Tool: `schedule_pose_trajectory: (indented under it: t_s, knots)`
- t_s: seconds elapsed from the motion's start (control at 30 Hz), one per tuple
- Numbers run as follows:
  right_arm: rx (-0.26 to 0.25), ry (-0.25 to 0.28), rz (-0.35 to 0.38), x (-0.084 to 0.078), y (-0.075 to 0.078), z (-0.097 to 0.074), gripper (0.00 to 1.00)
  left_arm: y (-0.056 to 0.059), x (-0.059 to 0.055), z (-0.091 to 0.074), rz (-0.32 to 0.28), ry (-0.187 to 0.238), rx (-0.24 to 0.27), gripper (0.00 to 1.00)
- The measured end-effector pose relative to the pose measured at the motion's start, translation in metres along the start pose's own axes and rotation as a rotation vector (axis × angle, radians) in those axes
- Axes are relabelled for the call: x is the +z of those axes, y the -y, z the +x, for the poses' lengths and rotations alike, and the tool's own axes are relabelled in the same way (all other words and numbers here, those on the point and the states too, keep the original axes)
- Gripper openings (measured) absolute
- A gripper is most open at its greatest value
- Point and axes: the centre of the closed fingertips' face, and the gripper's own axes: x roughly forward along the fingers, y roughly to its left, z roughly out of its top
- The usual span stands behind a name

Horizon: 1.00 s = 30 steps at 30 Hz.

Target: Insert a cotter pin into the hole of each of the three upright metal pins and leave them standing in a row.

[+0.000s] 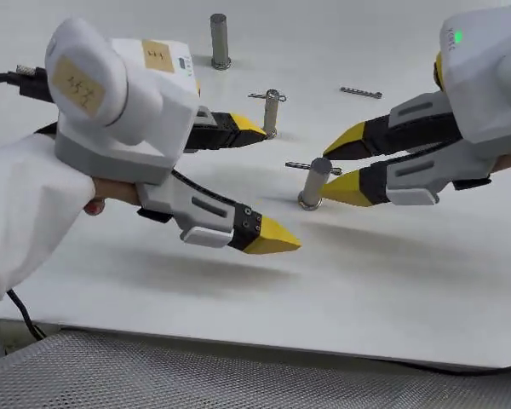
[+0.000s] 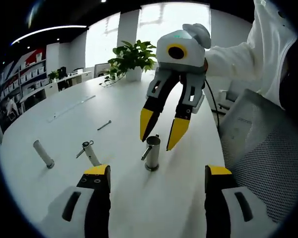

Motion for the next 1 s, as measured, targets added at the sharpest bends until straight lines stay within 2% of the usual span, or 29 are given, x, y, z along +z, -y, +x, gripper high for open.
schedule_pose_trajectory:
  t_s: [0.07, 0.13, 0.23, 0.3, 0.4, 0.57, 0.67, 0.87, 0.97, 1.0]
  knots:
    - [-0.002, -0.003, 0.001, 0.000, 0.000, 0.001, 0.18, -0.002, -0.001, -0.001, -0.016, 0.004, 0.011, 0.82]
    - [-0.004, -0.004, 0.009, -0.001, 0.001, 0.002, 0.17, 0.001, -0.002, -0.002, -0.040, 0.016, 0.000, 0.87]
    - [-0.016, 0.003, 0.039, -0.001, 0.003, 0.004, 0.10, 0.006, -0.003, -0.003, -0.040, 0.020, -0.004, 0.94]
    - [-0.015, 0.006, 0.048, 0.001, 0.001, 0.005, 0.09, 0.009, -0.004, -0.004, -0.045, 0.029, -0.008, 0.96]
    - [-0.019, 0.004, 0.046, 0.003, -0.001, 0.008, 0.10, 0.015, 0.001, -0.004, -0.074, 0.065, -0.029, 0.96]
    - [-0.027, -0.002, 0.033, 0.004, -0.003, 0.011, 0.09, 0.018, -0.002, -0.005, -0.064, 0.055, -0.023, 0.96]
    - [-0.023, -0.005, 0.046, 0.003, -0.003, 0.011, 0.09, 0.019, -0.002, -0.005, -0.072, 0.074, -0.022, 0.96]
    - [-0.016, -0.004, 0.065, 0.003, -0.004, 0.010, 0.08, 0.021, -0.001, -0.006, -0.070, 0.079, -0.001, 0.96]
    - [-0.018, -0.005, 0.054, 0.004, -0.004, 0.010, 0.07, 0.020, 0.002, -0.008, -0.074, 0.088, 0.008, 0.96]
    - [-0.016, -0.009, 0.028, 0.006, -0.006, 0.010, 0.07, 0.020, 0.002, -0.008, -0.074, 0.088, 0.011, 0.96]
